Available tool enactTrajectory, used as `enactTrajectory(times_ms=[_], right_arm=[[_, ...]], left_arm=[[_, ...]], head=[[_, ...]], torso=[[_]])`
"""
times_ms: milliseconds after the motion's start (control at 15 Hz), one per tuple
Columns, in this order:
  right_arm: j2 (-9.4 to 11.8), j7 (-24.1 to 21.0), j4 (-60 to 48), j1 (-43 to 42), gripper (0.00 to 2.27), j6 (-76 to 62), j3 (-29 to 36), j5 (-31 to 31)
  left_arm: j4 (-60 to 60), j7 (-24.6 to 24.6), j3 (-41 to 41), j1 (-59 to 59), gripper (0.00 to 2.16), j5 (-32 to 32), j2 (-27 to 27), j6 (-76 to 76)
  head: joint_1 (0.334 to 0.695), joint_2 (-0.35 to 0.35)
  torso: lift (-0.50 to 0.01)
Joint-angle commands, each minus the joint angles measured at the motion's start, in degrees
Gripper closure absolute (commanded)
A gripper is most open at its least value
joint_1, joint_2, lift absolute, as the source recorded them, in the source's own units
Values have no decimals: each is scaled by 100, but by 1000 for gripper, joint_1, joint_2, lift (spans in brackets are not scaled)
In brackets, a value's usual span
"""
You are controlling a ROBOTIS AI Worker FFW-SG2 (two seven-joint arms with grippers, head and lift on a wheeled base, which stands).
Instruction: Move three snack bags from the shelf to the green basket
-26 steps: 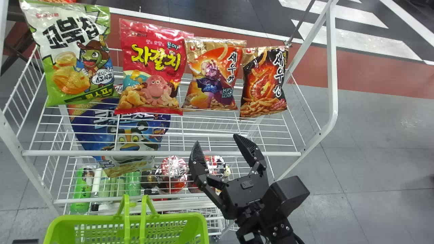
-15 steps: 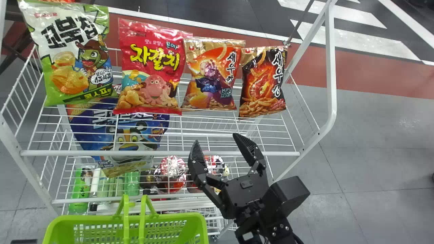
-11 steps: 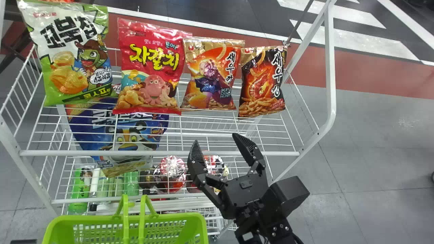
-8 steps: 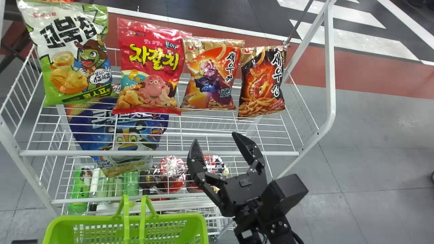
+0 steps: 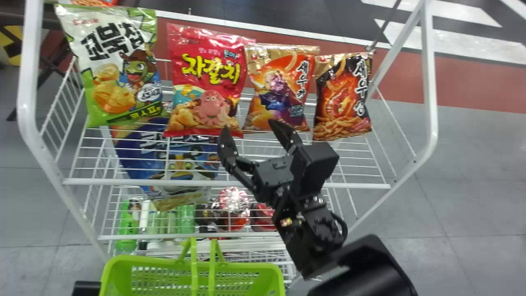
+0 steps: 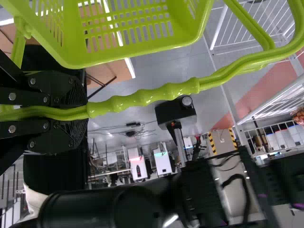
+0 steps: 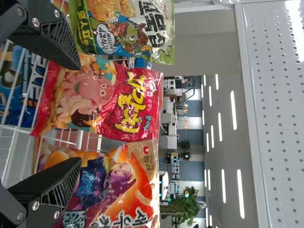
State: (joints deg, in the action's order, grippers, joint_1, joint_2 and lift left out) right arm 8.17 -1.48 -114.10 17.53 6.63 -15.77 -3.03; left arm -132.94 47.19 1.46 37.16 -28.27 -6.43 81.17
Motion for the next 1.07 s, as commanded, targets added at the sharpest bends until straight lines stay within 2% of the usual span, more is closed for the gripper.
enactTrajectory(times_ms=[0, 267, 533, 733, 933, 1000], right_arm=[[-184, -1, 520, -742, 140, 212, -189, 48], [-430, -133, 1127, -1428, 144, 582, -233, 136], [-492, -151, 1663, -2017, 184, 898, -242, 57], [-492, -63, 1689, -2289, 255, 1707, -251, 13], [-492, 227, 1830, -2544, 377, 2339, -207, -321], [-492, 464, 1874, -2632, 539, 2445, -180, -453]], left_arm=[[4, 0, -6, -16, 2057, -20, -42, 0], [31, -17, -6, -113, 2057, -117, -209, 18], [119, -17, -6, -200, 2057, -187, -262, 18], [171, -17, 12, -262, 2057, -205, -262, 18], [224, -17, 65, -306, 2061, -205, -262, 18], [233, -8, 73, -306, 2057, -214, -262, 18]], head=[[695, -199], [695, -126], [695, -105], [695, -100], [695, -94], [695, -91]], torso=[[-49], [-49], [-49], [-49], [-49], [-49]])
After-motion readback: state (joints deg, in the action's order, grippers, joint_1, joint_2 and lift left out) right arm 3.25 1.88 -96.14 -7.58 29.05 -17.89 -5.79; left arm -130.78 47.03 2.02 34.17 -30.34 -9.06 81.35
